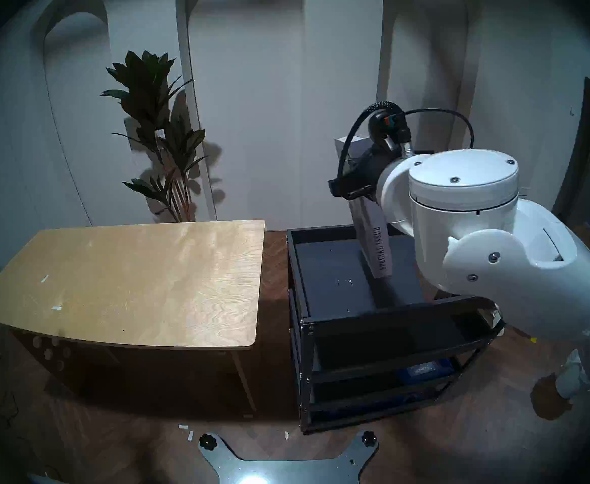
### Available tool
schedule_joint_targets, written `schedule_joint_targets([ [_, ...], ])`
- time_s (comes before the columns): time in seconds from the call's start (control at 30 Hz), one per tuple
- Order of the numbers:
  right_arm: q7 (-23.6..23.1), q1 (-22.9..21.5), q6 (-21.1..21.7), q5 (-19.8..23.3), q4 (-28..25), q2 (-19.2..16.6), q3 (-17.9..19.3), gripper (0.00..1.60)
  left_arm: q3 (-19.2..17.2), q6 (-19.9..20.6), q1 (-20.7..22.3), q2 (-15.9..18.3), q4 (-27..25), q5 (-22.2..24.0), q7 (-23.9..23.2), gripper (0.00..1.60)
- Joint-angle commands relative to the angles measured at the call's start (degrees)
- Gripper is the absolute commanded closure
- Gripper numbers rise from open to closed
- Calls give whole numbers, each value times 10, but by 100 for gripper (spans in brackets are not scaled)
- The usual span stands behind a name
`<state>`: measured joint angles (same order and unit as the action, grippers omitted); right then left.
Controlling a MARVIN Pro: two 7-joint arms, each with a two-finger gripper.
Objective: Move the books from the display table onto the shelf, standing them upright with spines facing out and tallest at one end
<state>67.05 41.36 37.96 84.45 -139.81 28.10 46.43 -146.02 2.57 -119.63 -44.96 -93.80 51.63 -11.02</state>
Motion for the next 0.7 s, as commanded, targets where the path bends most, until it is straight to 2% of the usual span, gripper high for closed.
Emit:
schedule_joint_targets([
  [0.0,21,61,-54,-12,-2,-71,35,160,-8,-1,4,7,-4,-2,2,0],
  [0.17,0,99,-102,-1,-2,-96,46,160,-9,-1,4,7,-5,-2,3,0],
  [0.33,-26,126,-146,5,-2,-88,63,160,-9,0,4,7,-6,-3,5,0],
  [0.4,-49,135,-174,0,-2,-87,68,160,-9,0,4,7,-6,-3,5,0],
  [0.53,-80,147,-201,-12,1,-75,83,160,-9,1,4,7,-6,-4,6,0],
  [0.67,-109,155,-239,-23,2,-87,98,160,-9,1,3,7,-7,-4,7,0],
])
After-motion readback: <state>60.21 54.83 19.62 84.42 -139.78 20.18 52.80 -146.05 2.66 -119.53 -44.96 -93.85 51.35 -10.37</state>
